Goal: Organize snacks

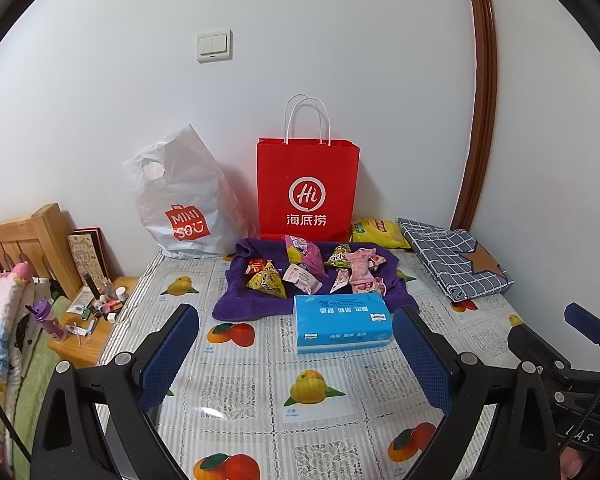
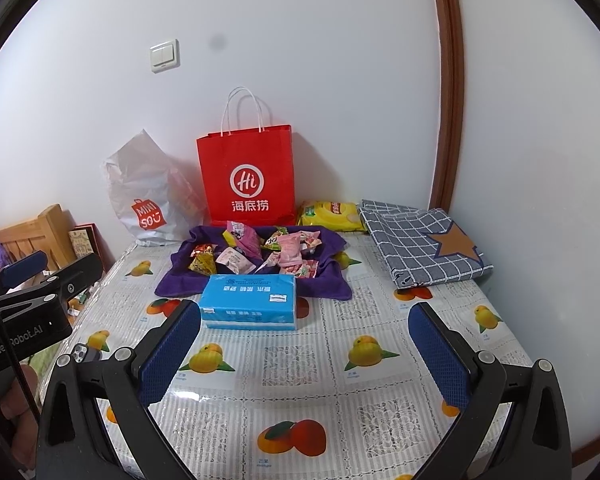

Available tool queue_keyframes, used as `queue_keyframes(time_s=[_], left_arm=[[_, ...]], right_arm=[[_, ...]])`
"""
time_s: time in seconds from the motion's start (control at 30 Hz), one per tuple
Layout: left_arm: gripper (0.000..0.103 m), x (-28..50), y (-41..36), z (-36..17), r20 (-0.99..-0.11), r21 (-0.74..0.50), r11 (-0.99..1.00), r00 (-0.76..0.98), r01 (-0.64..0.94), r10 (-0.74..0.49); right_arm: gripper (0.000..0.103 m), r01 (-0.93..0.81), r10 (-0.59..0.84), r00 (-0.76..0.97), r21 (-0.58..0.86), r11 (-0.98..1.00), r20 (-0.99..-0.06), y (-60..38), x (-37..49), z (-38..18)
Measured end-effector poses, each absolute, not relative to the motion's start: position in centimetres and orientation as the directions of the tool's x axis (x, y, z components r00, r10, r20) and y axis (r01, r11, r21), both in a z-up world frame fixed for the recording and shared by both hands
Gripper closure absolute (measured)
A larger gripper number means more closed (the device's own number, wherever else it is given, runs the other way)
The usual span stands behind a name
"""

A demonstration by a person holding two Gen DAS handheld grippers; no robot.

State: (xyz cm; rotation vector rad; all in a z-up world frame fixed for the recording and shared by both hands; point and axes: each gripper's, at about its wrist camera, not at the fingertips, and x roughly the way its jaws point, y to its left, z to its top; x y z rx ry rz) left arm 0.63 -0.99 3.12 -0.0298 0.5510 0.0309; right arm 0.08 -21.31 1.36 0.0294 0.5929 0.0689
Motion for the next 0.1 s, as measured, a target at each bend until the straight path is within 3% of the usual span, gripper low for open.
queue_keyframes(time_s=[0.1], left_arm=[[0.005,0.60,-0.96,3.10,-0.520,-0.025,0.999,0.854,-0.035,0.017]], right_arm=[[0.001,-0.064,0.079,0.827,0.047,0.997,-0.557,-21.23,0.19,1.23]])
